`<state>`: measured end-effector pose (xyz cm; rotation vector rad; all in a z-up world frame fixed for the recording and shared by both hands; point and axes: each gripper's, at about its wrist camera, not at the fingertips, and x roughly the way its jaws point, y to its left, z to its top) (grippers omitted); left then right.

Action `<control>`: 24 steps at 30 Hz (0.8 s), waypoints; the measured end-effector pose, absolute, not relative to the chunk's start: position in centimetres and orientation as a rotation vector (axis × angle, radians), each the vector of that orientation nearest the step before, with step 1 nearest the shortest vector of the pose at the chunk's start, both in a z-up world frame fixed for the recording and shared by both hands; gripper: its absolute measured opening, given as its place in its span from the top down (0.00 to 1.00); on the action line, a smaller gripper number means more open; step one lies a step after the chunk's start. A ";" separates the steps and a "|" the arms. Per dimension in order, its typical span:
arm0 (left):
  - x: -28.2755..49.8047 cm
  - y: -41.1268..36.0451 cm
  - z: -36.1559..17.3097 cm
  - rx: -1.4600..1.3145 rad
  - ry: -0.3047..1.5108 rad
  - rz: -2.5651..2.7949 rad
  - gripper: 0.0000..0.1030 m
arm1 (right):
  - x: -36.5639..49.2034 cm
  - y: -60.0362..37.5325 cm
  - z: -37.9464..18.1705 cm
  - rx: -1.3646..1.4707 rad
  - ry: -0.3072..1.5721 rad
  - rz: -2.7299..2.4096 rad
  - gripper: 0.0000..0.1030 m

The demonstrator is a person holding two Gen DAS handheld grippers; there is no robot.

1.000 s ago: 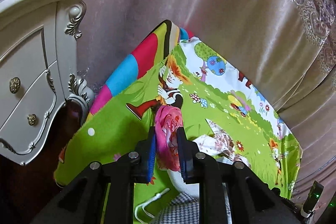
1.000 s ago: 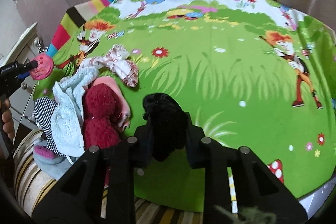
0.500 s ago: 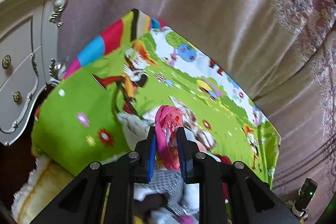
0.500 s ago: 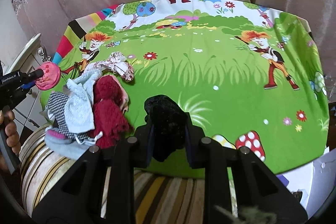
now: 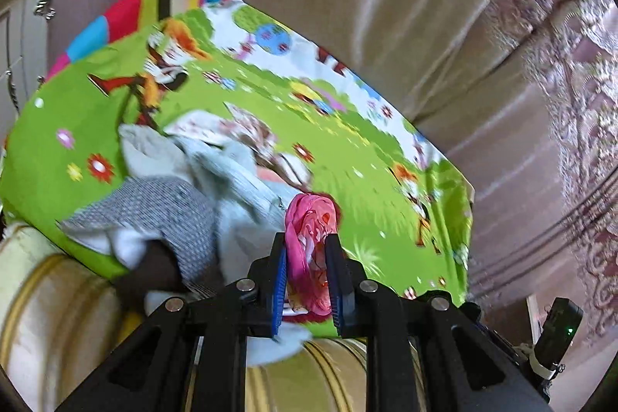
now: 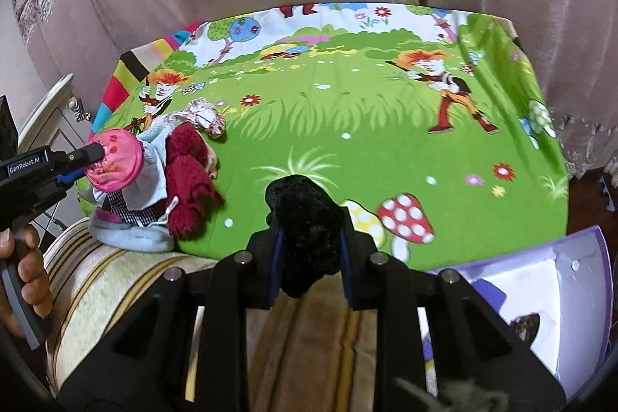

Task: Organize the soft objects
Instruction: 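Carry black item and pink purse into the box and open both tools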

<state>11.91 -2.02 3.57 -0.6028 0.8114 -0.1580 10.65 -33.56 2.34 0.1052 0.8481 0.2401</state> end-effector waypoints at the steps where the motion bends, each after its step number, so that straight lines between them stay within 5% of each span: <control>1: 11.8 -2.5 3.6 -0.601 0.816 -0.167 0.81 | 10.4 -33.9 2.4 0.109 0.847 0.235 0.72; 24: 8.6 -19.2 5.2 -0.435 0.928 -0.516 0.81 | 2.2 -47.5 4.4 0.216 0.763 -0.034 0.72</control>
